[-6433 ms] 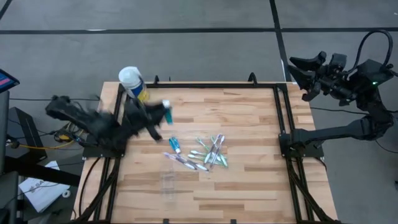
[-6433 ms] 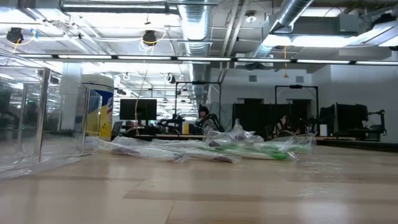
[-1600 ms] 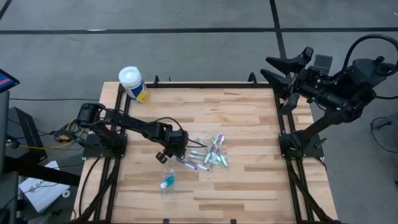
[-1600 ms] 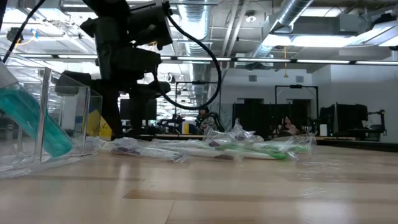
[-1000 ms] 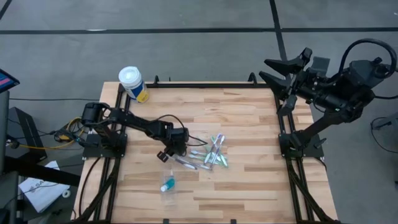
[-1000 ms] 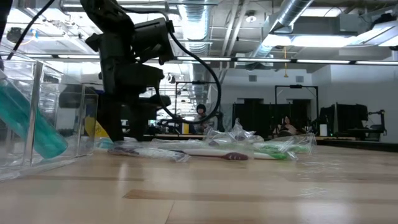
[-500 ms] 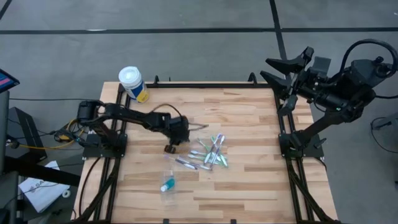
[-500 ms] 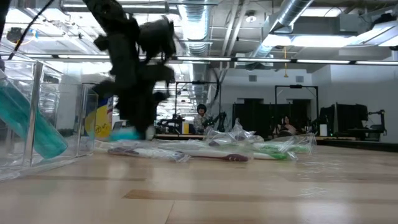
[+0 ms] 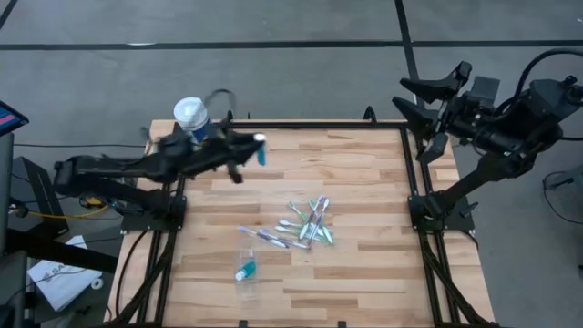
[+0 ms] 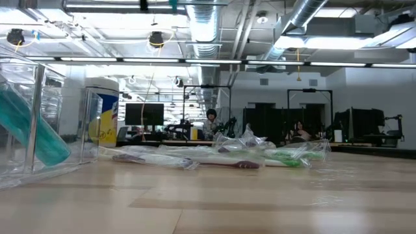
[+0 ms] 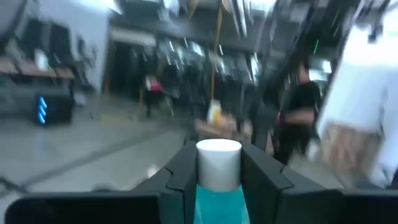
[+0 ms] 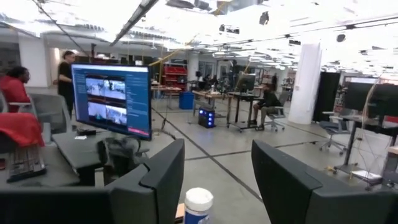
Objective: Pick & Place toothbrushing station
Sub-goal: Put the blue mouthwash into the transparent organizer
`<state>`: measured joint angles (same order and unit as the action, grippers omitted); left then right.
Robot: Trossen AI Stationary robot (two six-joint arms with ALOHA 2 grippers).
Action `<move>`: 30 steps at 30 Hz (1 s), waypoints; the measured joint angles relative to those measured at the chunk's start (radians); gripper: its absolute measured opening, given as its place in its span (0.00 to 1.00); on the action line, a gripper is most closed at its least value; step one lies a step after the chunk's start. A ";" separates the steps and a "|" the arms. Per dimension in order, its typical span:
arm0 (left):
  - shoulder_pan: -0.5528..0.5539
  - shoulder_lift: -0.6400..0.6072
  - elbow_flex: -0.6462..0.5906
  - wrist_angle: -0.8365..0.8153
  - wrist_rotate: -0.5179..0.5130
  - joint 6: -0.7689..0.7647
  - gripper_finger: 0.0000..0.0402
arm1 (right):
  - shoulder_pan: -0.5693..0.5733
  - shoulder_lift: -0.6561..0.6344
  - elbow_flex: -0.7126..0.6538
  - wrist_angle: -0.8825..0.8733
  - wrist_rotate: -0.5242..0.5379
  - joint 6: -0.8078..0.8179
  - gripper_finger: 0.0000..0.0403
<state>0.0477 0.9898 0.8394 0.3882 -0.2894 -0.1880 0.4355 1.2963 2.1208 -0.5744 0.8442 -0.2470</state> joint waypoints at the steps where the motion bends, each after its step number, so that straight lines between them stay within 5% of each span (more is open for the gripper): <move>1: -0.058 -0.021 -0.001 0.017 -0.073 0.024 0.20 | 0.000 -0.004 0.000 -0.002 -0.013 -0.001 0.44; 6: -0.399 -0.009 0.000 0.221 -0.373 0.217 0.20 | 0.000 -0.009 0.000 0.003 -0.088 0.003 0.45; 14: -0.726 0.304 -0.001 0.494 -0.779 0.260 0.20 | 0.009 0.013 0.000 0.001 -0.140 0.069 0.43; 25: -0.928 0.593 -0.002 0.641 -1.048 0.164 0.20 | 0.049 0.127 -0.001 0.006 -0.140 0.161 0.42; 30: -0.962 0.658 -0.002 0.641 -1.077 0.123 0.20 | 0.062 0.187 -0.001 0.041 -0.140 0.221 0.42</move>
<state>-0.9145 1.6476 0.8375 1.0294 -1.3663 -0.0646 0.4975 1.4835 2.1197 -0.5336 0.7038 -0.0256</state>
